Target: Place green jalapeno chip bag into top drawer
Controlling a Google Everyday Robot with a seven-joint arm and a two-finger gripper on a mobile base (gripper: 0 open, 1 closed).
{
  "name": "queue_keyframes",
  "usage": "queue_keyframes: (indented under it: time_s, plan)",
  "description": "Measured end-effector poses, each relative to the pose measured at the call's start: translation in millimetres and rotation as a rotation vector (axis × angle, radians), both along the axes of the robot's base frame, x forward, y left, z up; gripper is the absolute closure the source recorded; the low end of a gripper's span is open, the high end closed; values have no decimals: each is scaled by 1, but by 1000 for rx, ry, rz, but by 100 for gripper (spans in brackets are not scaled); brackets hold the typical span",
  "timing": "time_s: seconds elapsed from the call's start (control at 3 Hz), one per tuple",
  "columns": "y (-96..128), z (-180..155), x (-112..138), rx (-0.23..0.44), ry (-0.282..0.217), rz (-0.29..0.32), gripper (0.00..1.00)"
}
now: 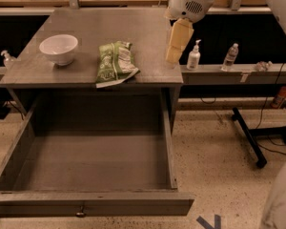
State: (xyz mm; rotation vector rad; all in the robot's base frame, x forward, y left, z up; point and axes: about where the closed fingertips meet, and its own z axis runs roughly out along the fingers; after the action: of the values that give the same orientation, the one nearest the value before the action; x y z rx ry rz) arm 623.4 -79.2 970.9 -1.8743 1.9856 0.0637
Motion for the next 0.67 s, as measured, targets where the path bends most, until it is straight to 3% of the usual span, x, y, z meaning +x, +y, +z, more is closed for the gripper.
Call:
queue_keyframes:
  time_s: [0.33,0.67]
  plan:
    - [12,-1,10,30,-4,26,0]
    - [60,-3,42,105,-37,97,0]
